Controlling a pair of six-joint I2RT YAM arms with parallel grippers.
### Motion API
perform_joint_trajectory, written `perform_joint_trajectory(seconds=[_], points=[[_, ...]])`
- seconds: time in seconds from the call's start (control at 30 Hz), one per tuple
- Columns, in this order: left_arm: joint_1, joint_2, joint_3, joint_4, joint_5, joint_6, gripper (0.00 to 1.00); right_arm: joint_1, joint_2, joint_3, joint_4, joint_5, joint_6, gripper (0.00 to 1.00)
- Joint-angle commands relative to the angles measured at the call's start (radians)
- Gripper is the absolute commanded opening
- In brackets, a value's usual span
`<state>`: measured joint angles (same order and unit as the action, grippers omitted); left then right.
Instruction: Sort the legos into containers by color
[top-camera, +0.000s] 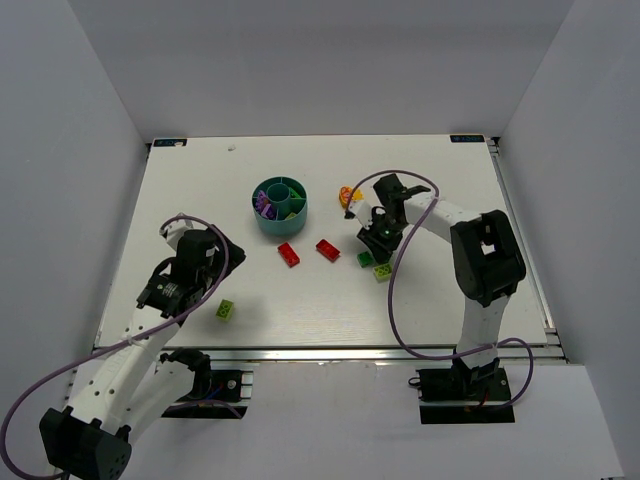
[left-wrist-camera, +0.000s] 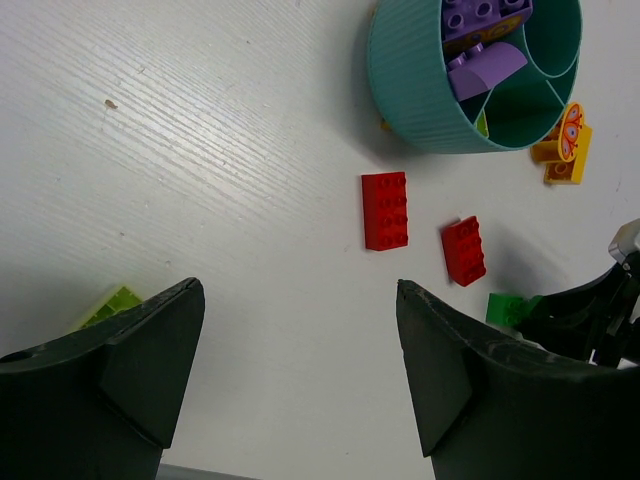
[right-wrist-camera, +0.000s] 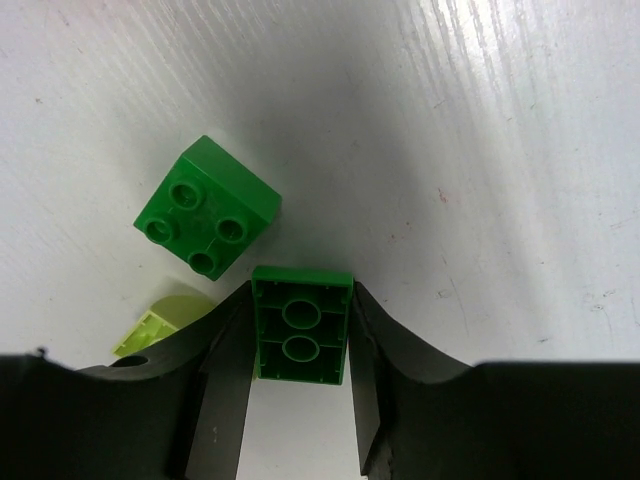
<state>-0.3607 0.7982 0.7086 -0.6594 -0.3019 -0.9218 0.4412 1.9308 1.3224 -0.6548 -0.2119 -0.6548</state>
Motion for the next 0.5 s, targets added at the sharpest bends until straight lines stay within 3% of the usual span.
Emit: perform_joint_trajectory(seconds=[0.0,0.07,0.3,0.47], points=[[0.008,-0.016,-0.006,-0.013,0.001,-0.006,0.87,0.007,-0.056,0.059,-0.017,-0.046,-0.022,0.11],[0.006,-0.016,-0.008,-0.011,0.003,-0.006,0.87,0.008,-0.052,0.131,-0.045,-0.089,-0.016,0.01],[0.008,-0.002,-0.018,0.009,0.014,-0.008,0.87,0.114,0.213,0.749,-0.307,-0.156,0.09,0.0],[0.008,-0.017,-0.04,0.026,0.015,-0.025,0.87,0.149,0.284,0.844,-0.261,-0.142,0.201,0.0]])
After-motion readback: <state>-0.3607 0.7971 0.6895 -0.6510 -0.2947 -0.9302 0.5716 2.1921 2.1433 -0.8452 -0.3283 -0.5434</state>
